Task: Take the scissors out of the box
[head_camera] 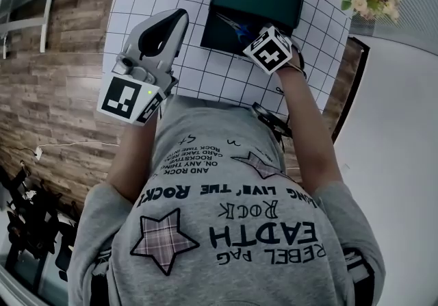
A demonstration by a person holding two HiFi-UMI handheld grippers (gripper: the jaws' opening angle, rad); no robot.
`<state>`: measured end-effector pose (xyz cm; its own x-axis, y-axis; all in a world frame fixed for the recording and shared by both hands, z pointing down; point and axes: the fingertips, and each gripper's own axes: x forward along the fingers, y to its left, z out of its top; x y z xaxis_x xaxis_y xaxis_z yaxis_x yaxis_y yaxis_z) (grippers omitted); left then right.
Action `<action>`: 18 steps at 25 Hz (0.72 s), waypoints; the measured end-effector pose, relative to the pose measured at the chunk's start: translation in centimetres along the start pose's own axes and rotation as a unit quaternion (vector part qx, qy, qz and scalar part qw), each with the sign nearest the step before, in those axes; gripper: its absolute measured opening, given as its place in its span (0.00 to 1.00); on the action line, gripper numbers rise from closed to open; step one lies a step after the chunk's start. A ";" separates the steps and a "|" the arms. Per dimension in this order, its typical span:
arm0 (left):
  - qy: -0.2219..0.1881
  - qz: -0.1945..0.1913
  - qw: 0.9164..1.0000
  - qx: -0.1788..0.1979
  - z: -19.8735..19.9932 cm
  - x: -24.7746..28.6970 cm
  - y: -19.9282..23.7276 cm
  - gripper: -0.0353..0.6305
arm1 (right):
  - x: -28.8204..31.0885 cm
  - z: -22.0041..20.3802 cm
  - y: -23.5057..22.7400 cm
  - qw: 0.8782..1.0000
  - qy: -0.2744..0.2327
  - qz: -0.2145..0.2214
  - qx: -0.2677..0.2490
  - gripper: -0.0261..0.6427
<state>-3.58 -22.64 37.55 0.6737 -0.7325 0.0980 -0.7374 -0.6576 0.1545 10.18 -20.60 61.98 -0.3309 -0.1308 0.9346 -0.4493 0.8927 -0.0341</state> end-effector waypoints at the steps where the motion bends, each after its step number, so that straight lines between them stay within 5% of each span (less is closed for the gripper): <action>1: 0.001 0.000 1.000 0.000 -0.1 -0.1 0.0 0.04 | 0.0 0.0 0.0 1.000 0.000 0.000 -0.003 0.19; 18: -0.002 0.011 1.000 -0.003 0.0 -0.7 0.2 0.04 | -0.5 -0.6 1.1 0.998 0.007 0.021 -0.065 0.18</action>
<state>-4.19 -22.25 37.55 0.6569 -0.7475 0.0982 -0.7519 -0.6401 0.1578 10.38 -19.31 61.72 -0.3344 -0.0866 0.9384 -0.3240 0.9456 -0.0282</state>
